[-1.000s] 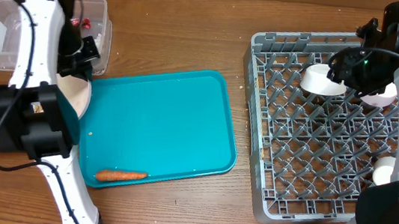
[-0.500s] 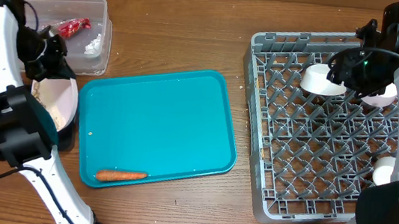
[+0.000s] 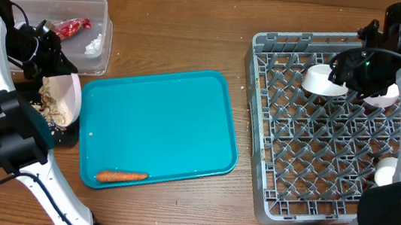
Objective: Sort waste into correct bins and load items into the dishwasher
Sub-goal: 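Tilt the plate with left gripper to dump shells onto black tray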
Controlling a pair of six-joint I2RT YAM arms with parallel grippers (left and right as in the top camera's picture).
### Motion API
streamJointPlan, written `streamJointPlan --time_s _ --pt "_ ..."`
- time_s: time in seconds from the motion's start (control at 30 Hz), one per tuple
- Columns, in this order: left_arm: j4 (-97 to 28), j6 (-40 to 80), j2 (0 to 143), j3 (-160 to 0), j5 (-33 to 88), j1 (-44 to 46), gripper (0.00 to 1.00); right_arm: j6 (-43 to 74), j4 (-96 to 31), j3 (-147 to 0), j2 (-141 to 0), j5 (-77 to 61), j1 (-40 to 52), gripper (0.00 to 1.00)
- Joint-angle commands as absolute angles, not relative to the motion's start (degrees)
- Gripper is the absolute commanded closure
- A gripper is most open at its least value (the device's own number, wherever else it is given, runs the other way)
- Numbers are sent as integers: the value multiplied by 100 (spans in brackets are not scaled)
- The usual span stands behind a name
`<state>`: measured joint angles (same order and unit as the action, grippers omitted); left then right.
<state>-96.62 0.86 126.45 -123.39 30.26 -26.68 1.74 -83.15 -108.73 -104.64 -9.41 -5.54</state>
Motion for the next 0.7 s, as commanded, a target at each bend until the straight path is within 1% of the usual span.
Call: streamJointPlan --time_s 0.0,0.2,0.33,0.5,0.67 --pt "-9686 43 11996 -12053 2703 -2709 96 148 -8305 -10958 -10403 -897 -543 50" --pt "-9686 43 11557 -11487 2480 -2744 96 148 -8307 -10958 -10403 -897 -543 50" --pt "-9684 45 11461 -11275 2377 -2947 96 148 -8313 -10958 -10403 -899 -543 50" --pt "-9548 154 11463 -11264 2078 -3162 96 150 -8311 -10958 -10403 -902 -543 50" --pt "-9548 152 11463 -11264 2034 -3166 96 150 -8311 -10958 -10403 -902 -543 50"
